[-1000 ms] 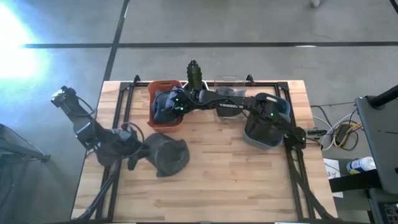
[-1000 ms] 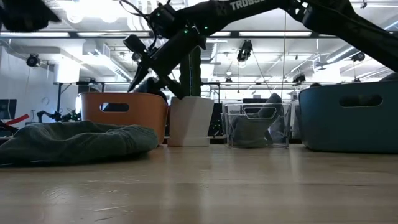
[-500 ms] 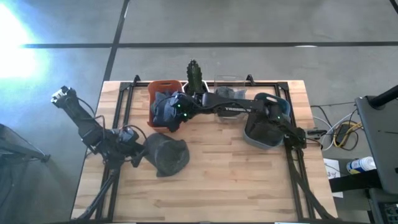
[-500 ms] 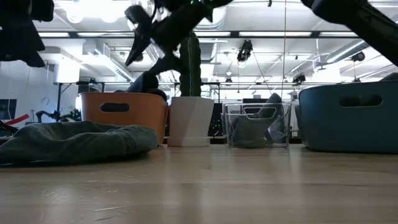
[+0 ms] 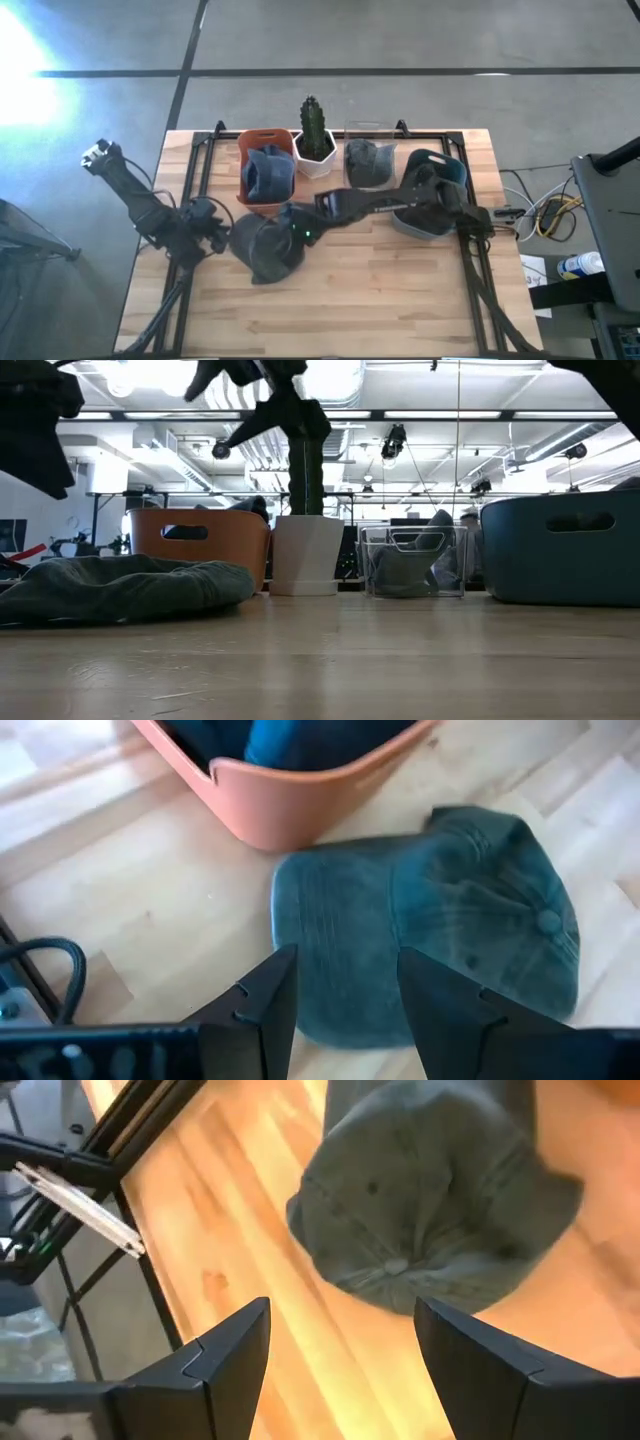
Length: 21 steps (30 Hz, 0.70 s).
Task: Pick & Place hat
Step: Put the gray cap into the transparent bin
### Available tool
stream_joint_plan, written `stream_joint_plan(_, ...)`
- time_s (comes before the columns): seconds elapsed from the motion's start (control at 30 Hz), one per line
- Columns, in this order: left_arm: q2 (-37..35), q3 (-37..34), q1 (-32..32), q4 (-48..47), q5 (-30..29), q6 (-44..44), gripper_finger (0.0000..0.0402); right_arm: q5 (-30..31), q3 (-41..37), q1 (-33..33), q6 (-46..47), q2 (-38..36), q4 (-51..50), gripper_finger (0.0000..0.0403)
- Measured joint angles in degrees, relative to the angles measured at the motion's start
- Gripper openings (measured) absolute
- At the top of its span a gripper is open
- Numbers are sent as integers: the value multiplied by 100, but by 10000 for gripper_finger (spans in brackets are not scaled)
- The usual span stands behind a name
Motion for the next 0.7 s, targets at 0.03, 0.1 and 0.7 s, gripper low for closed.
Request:
stream_joint_plan(0.03,31,-12,50,1,-57,-5,165,42,-75,52,101,0,50,242)
stream_joint_plan(0.1,75,-96,174,17,-187,-74,165,85,-338,105,329,0,270,242)
stream_joint_plan(0.7,829,-277,1380,782,244,124,165,-84,-3981,218,2445,-44,3779,222)
